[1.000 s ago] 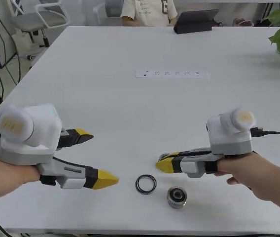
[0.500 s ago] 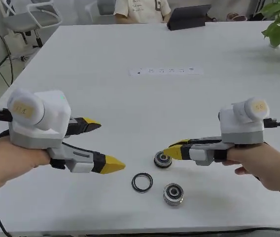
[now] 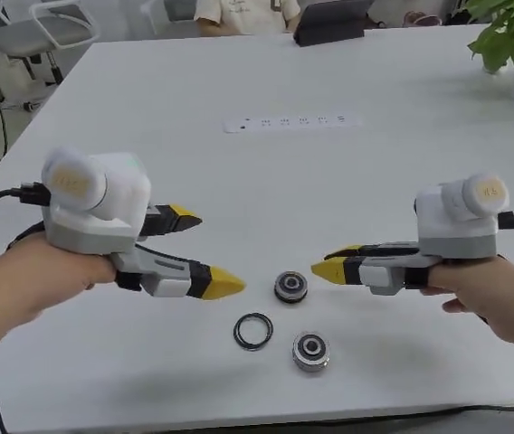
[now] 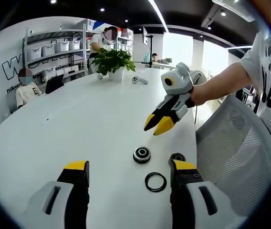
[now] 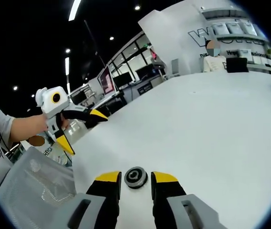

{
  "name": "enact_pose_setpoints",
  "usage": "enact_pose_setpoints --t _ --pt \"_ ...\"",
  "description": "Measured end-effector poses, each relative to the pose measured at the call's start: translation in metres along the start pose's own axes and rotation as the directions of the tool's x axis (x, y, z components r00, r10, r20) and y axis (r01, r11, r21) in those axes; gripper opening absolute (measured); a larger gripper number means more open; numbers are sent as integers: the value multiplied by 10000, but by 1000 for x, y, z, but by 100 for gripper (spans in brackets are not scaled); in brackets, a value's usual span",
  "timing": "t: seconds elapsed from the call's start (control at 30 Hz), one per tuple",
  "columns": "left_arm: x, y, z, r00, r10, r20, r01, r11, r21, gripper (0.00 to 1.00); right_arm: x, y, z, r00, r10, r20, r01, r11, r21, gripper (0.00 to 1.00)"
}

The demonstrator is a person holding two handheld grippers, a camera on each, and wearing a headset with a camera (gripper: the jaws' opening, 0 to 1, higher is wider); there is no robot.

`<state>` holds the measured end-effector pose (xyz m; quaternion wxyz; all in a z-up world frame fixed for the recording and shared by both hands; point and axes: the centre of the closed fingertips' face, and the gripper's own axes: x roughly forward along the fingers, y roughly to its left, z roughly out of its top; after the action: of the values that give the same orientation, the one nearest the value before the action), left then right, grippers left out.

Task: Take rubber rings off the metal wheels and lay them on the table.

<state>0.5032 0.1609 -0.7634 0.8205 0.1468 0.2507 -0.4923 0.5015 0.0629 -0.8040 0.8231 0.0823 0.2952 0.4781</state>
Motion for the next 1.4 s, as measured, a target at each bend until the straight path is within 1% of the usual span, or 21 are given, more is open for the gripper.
enact_pose_setpoints --t 0.2,0.27,0.4,0.5,0.6,0.7,0.83,0.97,1.03,1.17,1.27,1.4 --pt "15 -2 0 9997 -225 -135 226 9997 11 64 1 -6 -5 9999 -97 -81 95 9995 -305 25" --pt "19 -4 -2 9992 -323 -220 324 9995 55 63 2 -7 -7 9999 -99 -100 94 9988 -472 26" --pt "27 -5 -5 9983 -459 -351 460 9989 34 61 5 -8 -12 9995 -69 -299 43 9964 -841 26" --pt "33 -7 -7 9974 -556 -464 558 9984 41 60 7 -9 -16 9992 -34 -391 -5 9951 -994 26" --pt "38 -7 -9 9966 -629 -525 633 9980 50 59 11 -10 -22 9983 4 -591 -76 9927 -1205 26" --pt "43 -8 -11 9957 -712 -585 713 9975 4 57 14 -14 -27 9971 49 -766 -146 9918 -1269 26" --pt "51 -8 -17 9939 -855 -697 852 9963 -77 55 18 -15 -35 9936 109 -1126 -290 9868 -1596 25" --pt "56 -11 -20 9916 -996 -820 987 9950 -140 53 23 -13 -37 9917 195 -1270 -431 9817 -1854 24" --pt "59 -13 -20 9910 -1065 -817 1050 9942 -224 51 26 -11 -36 9916 241 -1268 -484 9802 -1920 24" --pt "65 -16 -20 9891 -1222 -826 1205 9924 -255 49 29 -13 -36 9911 259 -1309 -541 9747 -2170 22" --pt "69 -16 -21 9877 -1314 -849 1295 9912 -272 47 31 -12 -37 9902 278 -1366 -591 9713 -2304 22" --pt "74 -20 -20 9855 -1463 -855 1435 9889 -379 43 34 -12 -37 9903 299 -1360 -630 9672 -2460 21"
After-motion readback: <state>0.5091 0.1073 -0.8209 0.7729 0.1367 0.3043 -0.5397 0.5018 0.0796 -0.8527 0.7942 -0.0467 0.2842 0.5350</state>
